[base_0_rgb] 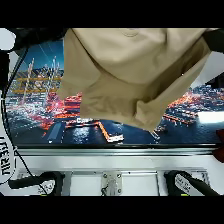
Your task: Fold the clothes and pants, and hang the long-sleeved shirts on hangers.
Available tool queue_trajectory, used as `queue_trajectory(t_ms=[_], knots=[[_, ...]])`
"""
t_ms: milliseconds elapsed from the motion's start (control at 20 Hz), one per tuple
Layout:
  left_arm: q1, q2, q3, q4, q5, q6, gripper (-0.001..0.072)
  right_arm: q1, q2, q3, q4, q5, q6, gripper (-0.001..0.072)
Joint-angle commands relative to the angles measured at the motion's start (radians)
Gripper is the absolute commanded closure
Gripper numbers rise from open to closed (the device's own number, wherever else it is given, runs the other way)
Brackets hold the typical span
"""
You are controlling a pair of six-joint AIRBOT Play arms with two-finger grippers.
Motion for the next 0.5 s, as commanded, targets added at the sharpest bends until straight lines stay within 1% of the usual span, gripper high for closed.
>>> queue_trajectory(t_ms=[0, 50, 100, 150, 250, 300, 350, 400, 450], knots=[[-0.015, 0.06, -0.145, 0.089, -0.192, 0.005, 0.0686, 0.014, 0.084, -0.09, -0.351, 0.154, -0.023, 0.0683], [-0.038, 0.112, -0.274, 0.108, -0.187, 0.012, 0.0685, 0.014, 0.137, -0.186, -0.415, 0.159, 0.011, 0.0684], [-0.066, 0.158, -0.401, 0.113, -0.181, 0.019, 0.0685, 0.014, 0.191, -0.303, -0.432, 0.159, 0.033, 0.0683], [-0.091, 0.198, -0.53, 0.115, -0.181, 0.019, 0.0685, 0.014, 0.242, -0.422, -0.432, 0.159, 0.054, 0.0682], [-0.147, 0.266, -0.782, 0.114, -0.171, 0.019, 0.0684, 0.013, 0.338, -0.652, -0.433, 0.19, 0.063, 0.0678], [-0.172, 0.296, -0.897, 0.113, -0.164, 0.018, 0.0685, 0.013, 0.373, -0.737, -0.438, 0.206, 0.063, 0.0601], [-0.196, 0.319, -0.99, 0.112, -0.159, 0.018, 0.068, 0.013, 0.402, -0.801, -0.449, 0.216, 0.064, 0.0292], [-0.209, 0.336, -1.046, 0.113, -0.16, 0.018, 0.0471, 0.013, 0.422, -0.83, -0.46, 0.222, 0.064, 0.0059], [-0.211, 0.354, -1.074, 0.112, -0.16, 0.018, 0.0152, 0.014, 0.432, -0.826, -0.461, 0.222, 0.069, 0.0061]])
